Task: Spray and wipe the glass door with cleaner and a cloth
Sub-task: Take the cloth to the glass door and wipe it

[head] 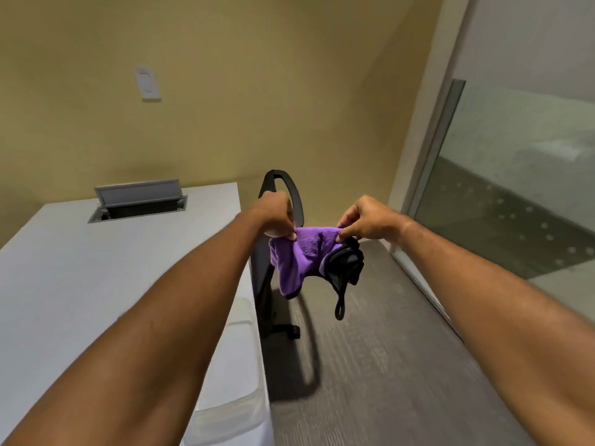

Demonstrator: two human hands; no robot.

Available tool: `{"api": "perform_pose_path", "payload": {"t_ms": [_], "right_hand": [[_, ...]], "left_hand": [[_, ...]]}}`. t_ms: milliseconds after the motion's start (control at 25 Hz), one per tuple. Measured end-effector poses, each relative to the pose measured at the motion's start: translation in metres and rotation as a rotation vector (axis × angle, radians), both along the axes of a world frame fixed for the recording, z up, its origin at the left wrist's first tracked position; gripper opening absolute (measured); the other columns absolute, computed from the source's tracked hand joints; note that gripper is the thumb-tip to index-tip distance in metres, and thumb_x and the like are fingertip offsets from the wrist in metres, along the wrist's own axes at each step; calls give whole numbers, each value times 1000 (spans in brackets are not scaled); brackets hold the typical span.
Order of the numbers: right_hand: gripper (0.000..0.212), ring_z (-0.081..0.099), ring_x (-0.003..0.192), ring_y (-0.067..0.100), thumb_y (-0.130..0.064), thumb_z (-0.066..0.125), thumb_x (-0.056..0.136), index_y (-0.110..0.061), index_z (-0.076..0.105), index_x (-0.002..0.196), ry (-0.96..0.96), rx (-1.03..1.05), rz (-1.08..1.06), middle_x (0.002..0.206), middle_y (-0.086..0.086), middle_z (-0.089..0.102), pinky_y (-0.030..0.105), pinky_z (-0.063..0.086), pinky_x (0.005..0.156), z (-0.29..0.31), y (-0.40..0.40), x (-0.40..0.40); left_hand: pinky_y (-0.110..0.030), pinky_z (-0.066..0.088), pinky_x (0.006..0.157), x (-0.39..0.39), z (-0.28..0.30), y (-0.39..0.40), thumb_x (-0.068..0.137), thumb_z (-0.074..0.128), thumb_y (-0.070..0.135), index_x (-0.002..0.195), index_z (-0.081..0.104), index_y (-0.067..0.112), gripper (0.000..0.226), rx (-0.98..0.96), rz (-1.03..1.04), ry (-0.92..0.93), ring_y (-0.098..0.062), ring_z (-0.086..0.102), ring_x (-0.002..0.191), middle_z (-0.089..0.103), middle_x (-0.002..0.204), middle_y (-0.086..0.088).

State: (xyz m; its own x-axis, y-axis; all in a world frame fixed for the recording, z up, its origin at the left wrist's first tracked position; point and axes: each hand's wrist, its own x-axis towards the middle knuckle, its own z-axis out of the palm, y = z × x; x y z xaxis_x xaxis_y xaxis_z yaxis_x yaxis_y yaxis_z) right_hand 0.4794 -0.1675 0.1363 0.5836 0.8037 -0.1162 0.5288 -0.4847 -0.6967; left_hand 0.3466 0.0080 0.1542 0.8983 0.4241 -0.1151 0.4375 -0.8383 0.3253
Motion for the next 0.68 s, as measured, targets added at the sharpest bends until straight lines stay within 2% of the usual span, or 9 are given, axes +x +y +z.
{"api": "perform_pose_path", "payload": {"t_ms": [80, 200, 320, 520, 680], "right_hand": [[11, 61, 55, 5, -1, 81, 72, -9, 78, 78, -9, 19, -60, 62, 0, 71, 22, 51, 59, 11, -49, 14], [10, 60, 56, 6, -3, 83, 71, -11, 77, 75, -32, 44, -172, 60, -2, 69, 22, 50, 59, 26, -133, 30], [16, 60, 61, 9, -3, 83, 70, -1, 77, 84, -45, 65, -290, 68, 6, 69, 23, 51, 60, 37, -225, 41], [24, 61, 54, 1, -1, 83, 71, 7, 74, 92, -22, 131, -470, 65, 4, 67, 15, 50, 54, 54, -380, 54], [21, 65, 71, 15, -6, 77, 80, 7, 71, 96, 111, 168, -561, 83, 14, 68, 20, 55, 63, 69, -483, 53]], "left_hand": [[-30, 55, 69, 25, 14, -40, 70, 83, 19, 86, 77, 13, 19, 26, -63, -24, -19, 65, 82, 72, 85, -4], [-22, 46, 59, 62, 33, -113, 71, 82, 17, 89, 77, 13, 20, 46, -187, -35, -16, 62, 78, 70, 83, -2], [-27, 50, 67, 96, 47, -194, 71, 81, 17, 91, 77, 11, 21, 80, -312, -64, -21, 66, 83, 73, 89, -7], [-36, 57, 76, 150, 69, -333, 70, 80, 15, 87, 74, 4, 21, 156, -563, -169, -29, 68, 86, 74, 88, -12], [-30, 54, 76, 185, 93, -430, 68, 82, 12, 88, 74, 5, 22, 190, -803, -248, -25, 68, 85, 74, 88, -11]]}}
